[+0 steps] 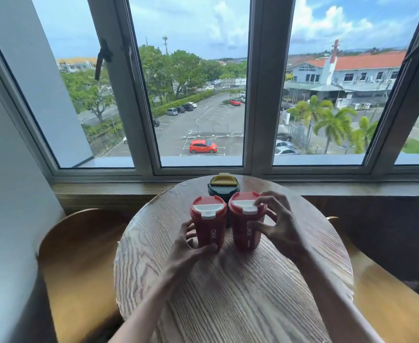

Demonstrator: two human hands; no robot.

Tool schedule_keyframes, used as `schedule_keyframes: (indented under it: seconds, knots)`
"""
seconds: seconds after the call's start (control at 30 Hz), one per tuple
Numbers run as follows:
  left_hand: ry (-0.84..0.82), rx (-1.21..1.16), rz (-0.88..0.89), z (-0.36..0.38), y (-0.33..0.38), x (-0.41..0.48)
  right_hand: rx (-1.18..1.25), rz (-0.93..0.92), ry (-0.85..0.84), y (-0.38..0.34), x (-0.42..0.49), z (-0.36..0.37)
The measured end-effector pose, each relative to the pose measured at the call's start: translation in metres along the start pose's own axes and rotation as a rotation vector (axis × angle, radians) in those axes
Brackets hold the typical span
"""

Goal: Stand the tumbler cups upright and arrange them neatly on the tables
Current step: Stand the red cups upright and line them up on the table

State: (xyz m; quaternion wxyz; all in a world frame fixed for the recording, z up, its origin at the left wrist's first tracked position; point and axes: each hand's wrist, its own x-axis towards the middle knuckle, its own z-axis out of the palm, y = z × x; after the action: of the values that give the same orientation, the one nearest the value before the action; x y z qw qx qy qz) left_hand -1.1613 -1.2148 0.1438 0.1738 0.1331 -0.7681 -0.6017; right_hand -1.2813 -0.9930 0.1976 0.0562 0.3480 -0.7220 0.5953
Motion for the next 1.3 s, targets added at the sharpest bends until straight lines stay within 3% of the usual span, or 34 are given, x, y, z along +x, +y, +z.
schedule_keyframes:
  seconds: [0.17, 0.47, 1.3]
  knots:
    - [0.037, 0.078, 0.011, 0.007, -0.003, 0.001, 0.063, 0.054, -0.001, 0.008, -0.009, 0.005]
    - [0.084, 0.005, 0.007, 0.010, -0.006, -0.003, 0.159, 0.355, -0.007, 0.038, -0.036, 0.023]
    - [0.056, 0.010, 0.038, 0.008, -0.012, -0.004, 0.103, 0.373, -0.035, 0.052, -0.038, 0.033]
